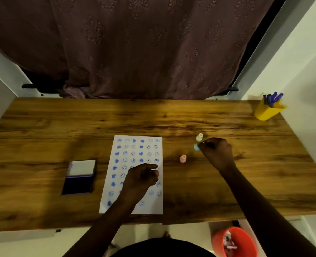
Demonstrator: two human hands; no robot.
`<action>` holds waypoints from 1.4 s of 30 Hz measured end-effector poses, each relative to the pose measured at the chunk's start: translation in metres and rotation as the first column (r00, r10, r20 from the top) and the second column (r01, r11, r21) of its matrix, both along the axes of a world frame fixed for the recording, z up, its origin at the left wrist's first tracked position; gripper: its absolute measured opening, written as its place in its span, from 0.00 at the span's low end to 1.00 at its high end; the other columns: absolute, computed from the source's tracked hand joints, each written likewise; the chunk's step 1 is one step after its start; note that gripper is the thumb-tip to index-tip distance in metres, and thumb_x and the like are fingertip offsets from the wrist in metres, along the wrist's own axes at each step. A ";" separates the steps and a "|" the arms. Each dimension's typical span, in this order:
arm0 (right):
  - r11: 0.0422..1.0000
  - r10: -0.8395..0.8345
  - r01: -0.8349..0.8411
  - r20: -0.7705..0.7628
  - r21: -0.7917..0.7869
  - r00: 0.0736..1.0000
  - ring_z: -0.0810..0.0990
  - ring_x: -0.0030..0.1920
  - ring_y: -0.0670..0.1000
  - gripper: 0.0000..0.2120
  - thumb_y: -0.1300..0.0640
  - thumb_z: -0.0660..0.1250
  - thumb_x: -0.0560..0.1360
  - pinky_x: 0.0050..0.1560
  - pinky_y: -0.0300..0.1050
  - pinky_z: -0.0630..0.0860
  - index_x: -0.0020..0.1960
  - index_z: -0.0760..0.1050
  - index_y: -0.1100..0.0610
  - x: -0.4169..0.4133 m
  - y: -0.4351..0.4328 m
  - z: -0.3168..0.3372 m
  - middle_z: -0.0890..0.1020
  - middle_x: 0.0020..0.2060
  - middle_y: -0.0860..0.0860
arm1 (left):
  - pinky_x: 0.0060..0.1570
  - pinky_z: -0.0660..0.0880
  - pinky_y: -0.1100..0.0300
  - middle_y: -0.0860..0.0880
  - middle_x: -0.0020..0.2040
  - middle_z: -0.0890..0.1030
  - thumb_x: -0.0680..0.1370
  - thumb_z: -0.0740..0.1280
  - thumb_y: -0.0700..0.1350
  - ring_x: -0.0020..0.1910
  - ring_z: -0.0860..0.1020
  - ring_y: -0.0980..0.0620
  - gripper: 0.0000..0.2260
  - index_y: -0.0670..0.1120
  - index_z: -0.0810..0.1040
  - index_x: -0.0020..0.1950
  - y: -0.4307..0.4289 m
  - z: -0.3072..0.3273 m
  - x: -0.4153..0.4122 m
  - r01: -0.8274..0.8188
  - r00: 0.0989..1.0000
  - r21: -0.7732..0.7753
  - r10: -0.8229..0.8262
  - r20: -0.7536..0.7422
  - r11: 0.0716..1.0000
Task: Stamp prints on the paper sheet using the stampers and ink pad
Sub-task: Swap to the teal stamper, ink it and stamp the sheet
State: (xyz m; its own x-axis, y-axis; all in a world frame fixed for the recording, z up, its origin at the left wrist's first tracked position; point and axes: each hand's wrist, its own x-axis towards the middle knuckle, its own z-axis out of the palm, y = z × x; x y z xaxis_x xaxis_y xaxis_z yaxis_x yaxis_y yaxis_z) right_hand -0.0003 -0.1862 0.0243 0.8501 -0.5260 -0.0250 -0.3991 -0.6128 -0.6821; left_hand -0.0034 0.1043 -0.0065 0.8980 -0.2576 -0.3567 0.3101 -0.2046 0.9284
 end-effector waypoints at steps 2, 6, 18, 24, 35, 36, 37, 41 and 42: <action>0.954 -0.008 0.006 0.007 0.299 1.000 0.84 0.36 0.46 0.04 0.53 0.76 0.74 0.38 0.41 0.77 0.45 0.87 0.53 -0.013 0.021 0.013 0.87 0.36 0.49 | 0.52 0.84 0.58 0.53 0.48 0.89 0.79 0.74 0.47 0.49 0.88 0.52 0.11 0.61 0.83 0.58 0.000 0.005 0.001 0.041 0.999 -0.027 -0.041 0.010 0.999; 0.778 0.104 -0.038 -0.069 0.627 0.992 0.84 0.36 0.48 0.05 0.52 0.77 0.74 0.36 0.39 0.79 0.45 0.87 0.53 -0.037 0.076 0.022 0.88 0.38 0.53 | 0.51 0.84 0.58 0.54 0.49 0.89 0.78 0.75 0.44 0.50 0.88 0.50 0.16 0.54 0.82 0.65 0.002 0.014 -0.002 0.081 0.995 -0.154 -0.089 -0.046 0.985; 0.601 0.348 -0.163 -0.072 0.783 0.935 0.86 0.43 0.55 0.06 0.60 0.73 0.78 0.43 0.43 0.82 0.53 0.85 0.60 -0.034 0.156 0.012 0.87 0.46 0.61 | 0.46 0.84 0.57 0.51 0.51 0.90 0.71 0.79 0.42 0.51 0.88 0.46 0.13 0.57 0.88 0.52 0.060 0.014 -0.002 0.003 1.000 -0.265 0.002 0.019 0.964; 0.584 0.447 -0.292 0.000 0.757 0.895 0.87 0.45 0.54 0.11 0.65 0.72 0.77 0.47 0.46 0.84 0.59 0.84 0.60 -0.013 0.176 0.015 0.88 0.46 0.56 | 0.44 0.85 0.58 0.49 0.52 0.90 0.74 0.78 0.38 0.50 0.89 0.47 0.13 0.49 0.87 0.56 0.098 0.014 0.005 -0.075 0.996 -0.283 0.084 0.018 0.956; 0.753 0.651 -0.619 -0.120 0.222 0.749 0.85 0.45 0.43 0.10 0.49 0.75 0.76 0.45 0.34 0.80 0.54 0.83 0.52 0.022 0.283 -0.010 0.87 0.47 0.45 | 0.44 0.86 0.57 0.49 0.43 0.90 0.77 0.75 0.48 0.43 0.89 0.50 0.04 0.49 0.89 0.47 0.219 -0.003 0.015 -0.401 0.902 -0.097 0.411 0.131 0.911; 0.744 0.667 -0.643 -0.129 0.182 0.734 0.84 0.45 0.43 0.09 0.48 0.74 0.76 0.44 0.33 0.77 0.54 0.82 0.51 0.024 0.295 -0.014 0.87 0.47 0.46 | 0.45 0.86 0.55 0.49 0.43 0.90 0.77 0.75 0.47 0.44 0.89 0.50 0.04 0.49 0.89 0.47 0.231 -0.005 0.016 -0.419 0.890 -0.082 0.427 0.159 0.904; 0.734 0.679 -0.662 -0.133 0.149 0.723 0.84 0.46 0.44 0.09 0.48 0.73 0.77 0.44 0.34 0.76 0.54 0.82 0.51 0.025 0.307 -0.017 0.87 0.47 0.47 | 0.45 0.86 0.55 0.48 0.43 0.90 0.77 0.75 0.47 0.44 0.89 0.49 0.03 0.49 0.88 0.47 0.241 -0.007 0.016 -0.419 0.885 -0.080 0.427 0.188 0.904; 0.710 0.695 -0.704 -0.160 0.001 0.701 0.84 0.49 0.50 0.11 0.47 0.69 0.79 0.51 0.43 0.80 0.56 0.81 0.53 0.035 0.343 -0.023 0.86 0.50 0.51 | 0.45 0.85 0.55 0.44 0.44 0.89 0.78 0.74 0.43 0.46 0.88 0.43 0.04 0.47 0.89 0.48 0.274 -0.010 0.015 -0.427 0.880 -0.161 0.450 0.149 0.890; 0.700 0.701 -0.714 -0.179 -0.017 0.691 0.84 0.50 0.50 0.12 0.47 0.68 0.80 0.52 0.42 0.80 0.57 0.81 0.54 0.037 0.351 -0.023 0.86 0.50 0.51 | 0.45 0.85 0.55 0.43 0.44 0.89 0.78 0.74 0.43 0.47 0.88 0.42 0.03 0.46 0.89 0.48 0.280 -0.011 0.015 -0.438 0.877 -0.176 0.462 0.129 0.881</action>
State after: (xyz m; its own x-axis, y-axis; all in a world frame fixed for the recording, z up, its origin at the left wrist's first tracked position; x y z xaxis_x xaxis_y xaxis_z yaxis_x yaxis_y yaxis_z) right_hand 0.0366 0.1644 0.0012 0.9600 0.2240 -0.1680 0.0844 -0.8035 -0.5893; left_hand 0.0111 0.3843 -0.0173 0.9704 0.1530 -0.1869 0.1807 0.0539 0.9821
